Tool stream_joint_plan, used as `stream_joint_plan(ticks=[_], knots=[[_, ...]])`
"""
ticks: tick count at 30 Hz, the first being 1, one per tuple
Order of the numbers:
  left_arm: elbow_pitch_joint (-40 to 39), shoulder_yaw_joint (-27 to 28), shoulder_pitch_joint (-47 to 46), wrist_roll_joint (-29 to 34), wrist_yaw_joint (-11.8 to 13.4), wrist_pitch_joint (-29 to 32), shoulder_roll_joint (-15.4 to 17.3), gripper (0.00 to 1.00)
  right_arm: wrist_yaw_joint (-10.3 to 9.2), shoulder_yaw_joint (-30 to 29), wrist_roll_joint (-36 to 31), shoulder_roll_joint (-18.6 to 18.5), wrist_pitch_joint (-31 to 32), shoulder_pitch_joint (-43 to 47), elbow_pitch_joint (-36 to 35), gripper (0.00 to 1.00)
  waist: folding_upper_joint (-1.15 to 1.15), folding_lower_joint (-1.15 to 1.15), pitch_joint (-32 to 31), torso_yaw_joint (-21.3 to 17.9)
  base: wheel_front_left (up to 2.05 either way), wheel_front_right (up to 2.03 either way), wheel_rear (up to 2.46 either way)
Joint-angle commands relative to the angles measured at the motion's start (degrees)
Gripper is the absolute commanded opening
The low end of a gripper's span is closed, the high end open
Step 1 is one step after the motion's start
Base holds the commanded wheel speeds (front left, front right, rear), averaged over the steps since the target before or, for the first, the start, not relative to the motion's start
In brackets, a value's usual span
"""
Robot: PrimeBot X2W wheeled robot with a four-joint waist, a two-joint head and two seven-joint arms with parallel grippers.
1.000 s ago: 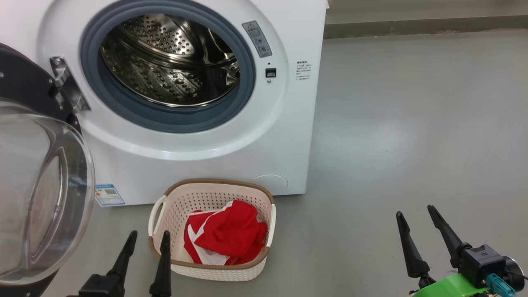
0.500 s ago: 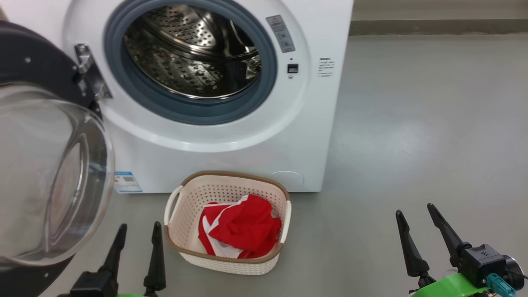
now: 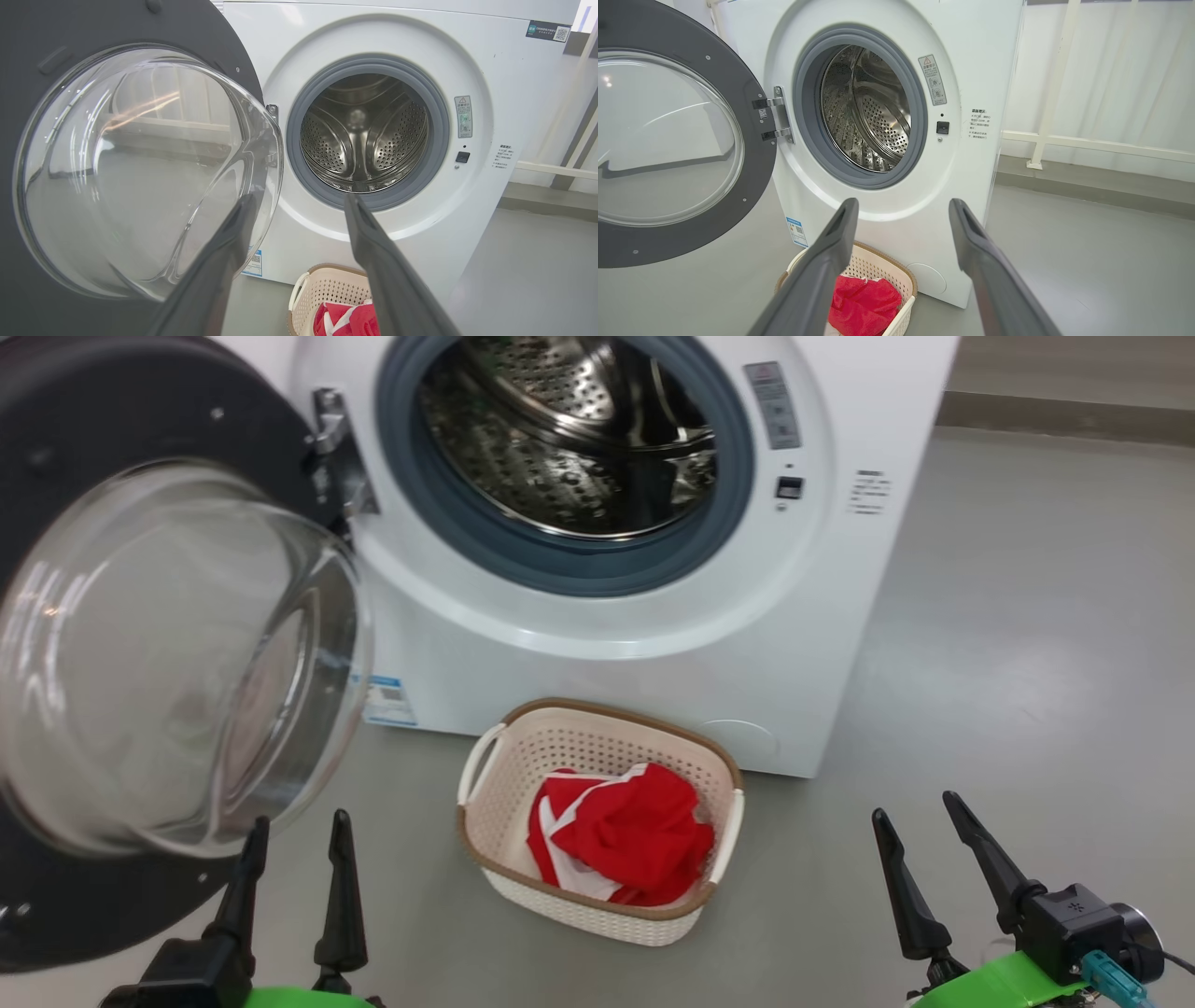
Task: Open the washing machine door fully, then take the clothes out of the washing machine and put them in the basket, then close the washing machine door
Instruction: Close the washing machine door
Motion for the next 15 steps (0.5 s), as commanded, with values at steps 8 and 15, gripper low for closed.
stream_joint_plan(ticks=[8,15], knots=[[-4.2,1.2,-0.1,0.7,1.5,1.4,1.1,1.0,0.28,1.9,0.2,-0.7,-0.4,-3.8,-2.2,1.0,0.0,0.0,0.6,10.4,0.0,0.0,0.0],[-4.6,0.8,0.0,0.8,1.6,2.0,1.4,1.0,0.28,2.9,0.1,-0.7,-0.4,-4.1,-2.7,1.0,0.0,0.0,0.2,16.0,0.0,0.0,0.0]])
